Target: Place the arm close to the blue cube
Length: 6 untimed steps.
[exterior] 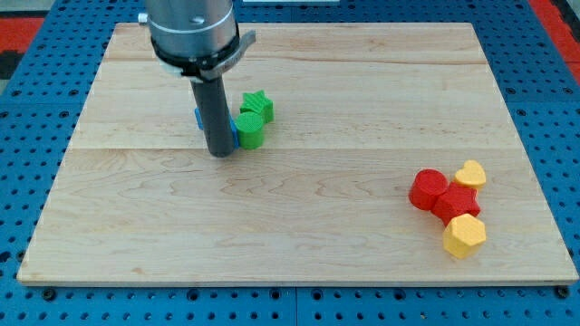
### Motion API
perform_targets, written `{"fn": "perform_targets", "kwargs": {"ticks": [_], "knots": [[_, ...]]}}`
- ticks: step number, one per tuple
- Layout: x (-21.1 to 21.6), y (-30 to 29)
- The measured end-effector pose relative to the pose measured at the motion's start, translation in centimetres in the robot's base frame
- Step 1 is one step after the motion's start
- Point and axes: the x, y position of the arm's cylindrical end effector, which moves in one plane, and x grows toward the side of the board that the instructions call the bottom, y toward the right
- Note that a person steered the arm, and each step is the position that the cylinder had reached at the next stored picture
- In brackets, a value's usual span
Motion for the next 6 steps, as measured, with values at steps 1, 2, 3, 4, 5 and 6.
{"fn": "perform_targets", "kwargs": {"ticks": [1, 2, 3, 4, 5, 6], "knots": [[-0.5, 0.0], [1.7, -0.9], [0.5, -8.0], [-3.8, -8.4], [-3.4, -4.2], [-2.2, -7.8]]}}
